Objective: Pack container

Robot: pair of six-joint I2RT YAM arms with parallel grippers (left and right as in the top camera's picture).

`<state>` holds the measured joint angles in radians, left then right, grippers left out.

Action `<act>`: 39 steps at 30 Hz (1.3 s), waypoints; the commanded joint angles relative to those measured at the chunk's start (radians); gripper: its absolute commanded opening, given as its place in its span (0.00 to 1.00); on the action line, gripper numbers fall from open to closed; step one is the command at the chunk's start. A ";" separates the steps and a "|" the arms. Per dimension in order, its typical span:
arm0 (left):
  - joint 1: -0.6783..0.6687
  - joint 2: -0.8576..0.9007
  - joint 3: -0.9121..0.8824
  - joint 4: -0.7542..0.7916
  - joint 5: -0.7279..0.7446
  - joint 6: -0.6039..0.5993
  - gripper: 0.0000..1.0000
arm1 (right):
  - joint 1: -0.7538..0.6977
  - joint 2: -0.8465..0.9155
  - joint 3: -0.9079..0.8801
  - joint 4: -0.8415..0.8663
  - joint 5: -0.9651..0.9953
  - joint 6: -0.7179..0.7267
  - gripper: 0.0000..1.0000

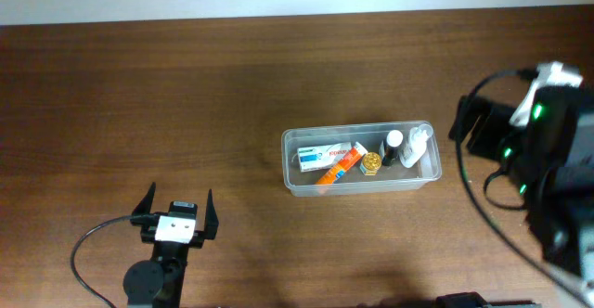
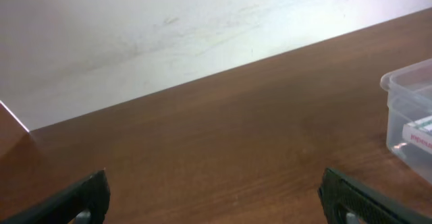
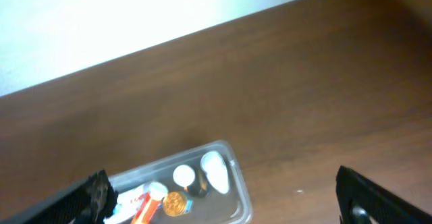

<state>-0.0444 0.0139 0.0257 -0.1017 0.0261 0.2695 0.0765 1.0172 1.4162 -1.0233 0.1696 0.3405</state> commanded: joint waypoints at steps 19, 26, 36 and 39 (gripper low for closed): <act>0.006 -0.008 -0.006 0.004 0.011 0.001 0.99 | 0.015 -0.887 -1.144 0.763 -0.139 -0.051 0.98; 0.006 -0.008 -0.006 0.004 0.011 0.001 0.99 | 0.016 -1.015 -1.256 0.846 -0.140 -0.051 0.98; 0.006 -0.008 -0.006 0.004 0.011 0.001 0.99 | 0.016 -1.014 -1.330 1.118 -0.132 -0.051 0.99; 0.006 -0.008 -0.006 0.004 0.011 0.001 0.99 | 0.016 -1.014 -1.361 1.167 -0.132 -0.051 0.98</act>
<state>-0.0444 0.0139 0.0257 -0.1005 0.0261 0.2695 0.0822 0.0147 0.0914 0.1207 0.0391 0.3008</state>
